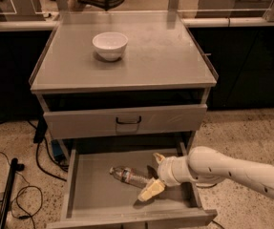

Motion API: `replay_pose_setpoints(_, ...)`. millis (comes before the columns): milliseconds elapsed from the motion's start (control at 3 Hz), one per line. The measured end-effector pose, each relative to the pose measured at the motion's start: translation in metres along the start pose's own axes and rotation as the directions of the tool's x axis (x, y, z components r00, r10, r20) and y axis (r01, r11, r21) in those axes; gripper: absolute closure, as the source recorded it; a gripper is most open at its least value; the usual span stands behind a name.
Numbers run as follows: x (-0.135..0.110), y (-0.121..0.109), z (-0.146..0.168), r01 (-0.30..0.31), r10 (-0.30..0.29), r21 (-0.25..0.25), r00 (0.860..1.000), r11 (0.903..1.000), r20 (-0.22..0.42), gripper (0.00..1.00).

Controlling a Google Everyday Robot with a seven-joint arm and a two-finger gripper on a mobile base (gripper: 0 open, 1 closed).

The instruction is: Pick water bottle from middle drawer and place on counter

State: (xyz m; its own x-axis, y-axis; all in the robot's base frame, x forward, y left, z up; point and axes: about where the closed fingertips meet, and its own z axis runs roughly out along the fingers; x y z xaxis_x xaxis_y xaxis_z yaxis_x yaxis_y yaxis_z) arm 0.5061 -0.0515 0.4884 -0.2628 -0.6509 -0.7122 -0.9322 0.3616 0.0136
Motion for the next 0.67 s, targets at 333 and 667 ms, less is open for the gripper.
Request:
replay_pose_setpoints(333,0.012,0.002,0.029,0.012,-0.011,-0.037,1.000,0.9993,0.016,0.00)
replay_pose_setpoints(667,0.028,0.003,0.056,0.018,-0.018,-0.061,1.000,0.9979,0.003,0.00)
